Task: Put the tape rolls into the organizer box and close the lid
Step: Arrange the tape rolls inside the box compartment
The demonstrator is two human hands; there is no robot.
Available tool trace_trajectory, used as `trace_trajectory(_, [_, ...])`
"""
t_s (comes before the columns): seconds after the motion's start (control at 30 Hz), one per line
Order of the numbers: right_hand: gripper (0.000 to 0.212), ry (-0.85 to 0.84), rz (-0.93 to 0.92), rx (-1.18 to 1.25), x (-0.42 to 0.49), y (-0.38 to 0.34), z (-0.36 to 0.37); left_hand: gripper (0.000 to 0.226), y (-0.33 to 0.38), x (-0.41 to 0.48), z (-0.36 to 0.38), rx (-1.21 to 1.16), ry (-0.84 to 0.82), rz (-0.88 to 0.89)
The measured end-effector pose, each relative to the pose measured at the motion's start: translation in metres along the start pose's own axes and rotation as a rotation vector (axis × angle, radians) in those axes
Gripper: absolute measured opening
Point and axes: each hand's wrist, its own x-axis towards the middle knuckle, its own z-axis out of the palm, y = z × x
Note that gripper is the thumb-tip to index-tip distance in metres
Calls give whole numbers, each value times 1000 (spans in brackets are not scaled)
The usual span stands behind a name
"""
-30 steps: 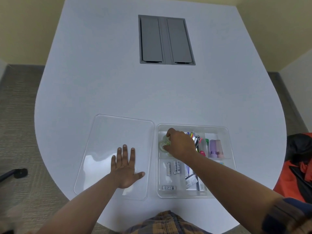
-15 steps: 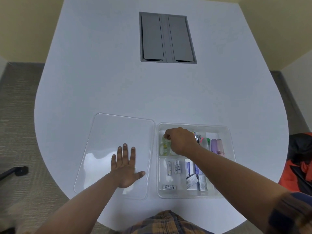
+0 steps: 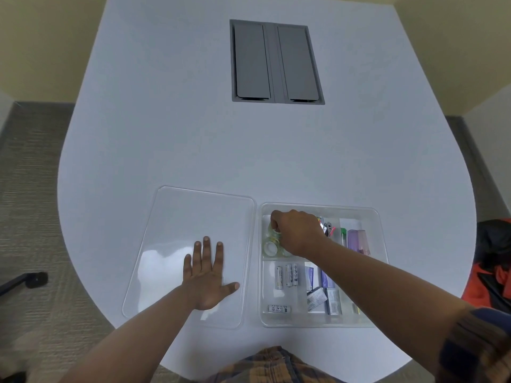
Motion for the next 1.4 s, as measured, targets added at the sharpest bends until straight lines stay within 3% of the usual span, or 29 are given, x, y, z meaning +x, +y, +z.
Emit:
trace_trajectory(0.23, [23, 71, -13, -52, 0, 0, 0, 103, 1, -1, 0, -5, 5, -1])
trace_trajectory(0.43, [27, 86, -20, -42, 5, -5, 6, 103, 2, -3, -2, -7, 4, -1])
trace_trajectory(0.8, [19, 93, 52, 205, 6, -4, 6, 104, 1, -1, 0, -3, 13, 2])
trace_trajectory(1.17, [27, 85, 118, 287, 1, -5, 2, 103, -1, 1, 2, 5, 18, 4])
trace_trajectory(1.4, [16, 140, 207, 177, -10, 0, 0, 103, -1, 1, 2, -2, 5, 1])
